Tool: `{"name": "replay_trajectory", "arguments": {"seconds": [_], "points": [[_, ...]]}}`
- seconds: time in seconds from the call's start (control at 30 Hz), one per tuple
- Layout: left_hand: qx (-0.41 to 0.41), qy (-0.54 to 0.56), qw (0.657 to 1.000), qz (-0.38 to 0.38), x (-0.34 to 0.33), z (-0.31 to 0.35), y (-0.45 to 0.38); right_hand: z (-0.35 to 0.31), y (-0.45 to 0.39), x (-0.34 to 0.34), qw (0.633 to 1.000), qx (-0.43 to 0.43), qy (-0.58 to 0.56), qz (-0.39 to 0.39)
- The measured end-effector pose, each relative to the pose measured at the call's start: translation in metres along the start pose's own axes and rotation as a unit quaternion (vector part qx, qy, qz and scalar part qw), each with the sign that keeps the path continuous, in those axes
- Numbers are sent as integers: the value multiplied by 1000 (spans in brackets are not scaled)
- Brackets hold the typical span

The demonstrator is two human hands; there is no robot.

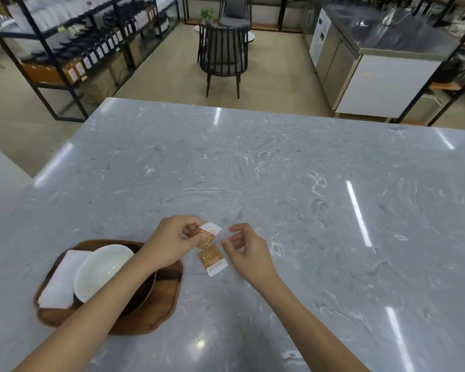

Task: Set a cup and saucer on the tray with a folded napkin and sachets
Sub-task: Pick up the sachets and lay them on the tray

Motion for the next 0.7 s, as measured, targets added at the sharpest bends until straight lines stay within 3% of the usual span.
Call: {"name": "replay_trajectory", "arguments": {"seconds": [0.1,0.2,0.33,0.5,0.7], "points": [[17,10,999,42,10,-5,7,3,10,-17,983,-40,177,-19],[24,26,998,56,12,-6,16,3,19,-33,969,-29,246,-6],[30,23,998,52,9,-6,27,3,19,-36,980,-64,190,-6],[29,51,997,58,10,-4,36,1,27,-36,988,-35,153,-6],[33,70,995,58,7,-3,49,-6,50,-15,998,7,-45,-31]]}}
Point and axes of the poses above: each hand's wrist, its own y-axis away from the middle knuckle, its own x-axis out of the back of the hand, z = x × y, the point moved 3 cm from there along -y, towards the middle knuckle, and after that the axes turned 4 degrees about -x, right-handed, at the moved point
